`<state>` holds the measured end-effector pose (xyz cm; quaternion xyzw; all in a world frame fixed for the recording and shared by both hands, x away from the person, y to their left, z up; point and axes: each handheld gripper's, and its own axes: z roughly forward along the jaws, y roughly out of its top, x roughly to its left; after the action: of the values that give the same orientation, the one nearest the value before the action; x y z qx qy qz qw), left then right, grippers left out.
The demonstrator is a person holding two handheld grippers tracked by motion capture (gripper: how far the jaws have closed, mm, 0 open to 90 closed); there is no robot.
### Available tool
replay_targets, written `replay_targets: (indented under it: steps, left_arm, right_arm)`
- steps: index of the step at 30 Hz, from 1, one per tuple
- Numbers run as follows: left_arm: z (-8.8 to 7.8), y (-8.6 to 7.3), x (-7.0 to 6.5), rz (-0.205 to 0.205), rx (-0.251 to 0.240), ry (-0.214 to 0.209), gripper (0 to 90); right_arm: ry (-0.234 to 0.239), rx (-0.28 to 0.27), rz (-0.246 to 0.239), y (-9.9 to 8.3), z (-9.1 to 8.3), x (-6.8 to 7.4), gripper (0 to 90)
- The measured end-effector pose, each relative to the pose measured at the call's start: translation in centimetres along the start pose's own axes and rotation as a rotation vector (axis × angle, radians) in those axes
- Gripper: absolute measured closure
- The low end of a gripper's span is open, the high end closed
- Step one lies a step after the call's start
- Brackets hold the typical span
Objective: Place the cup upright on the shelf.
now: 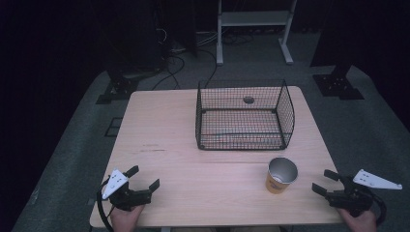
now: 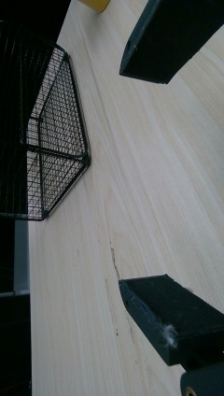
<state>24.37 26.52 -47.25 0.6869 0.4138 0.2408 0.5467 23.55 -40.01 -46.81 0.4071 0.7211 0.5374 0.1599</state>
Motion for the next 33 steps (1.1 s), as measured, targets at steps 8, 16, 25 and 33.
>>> replay_targets:
  steps: [8,16,25,33]
  left_arm:
    - [-0.2,-0.1,0.0,-0.001,-0.007,0.002,0.4]
    - [-0.3,0.0,0.0,0.004,-0.013,0.0,0.4]
    - [-0.2,0.1,0.0,0.01,-0.022,-0.009,0.4]
    - [0.1,0.2,-0.2,0.019,-0.018,-0.017,0.4]
  right_arm:
    - [0.042,-0.006,-0.056,0.0,0.1,2.2,13.1]
    - [0.093,0.004,-0.117,0.7,1.0,4.5,13.0]
    - [0.114,0.028,-0.163,1.1,2.8,6.3,12.7]
    - [0.121,0.038,-0.173,1.2,4.3,7.1,10.5]
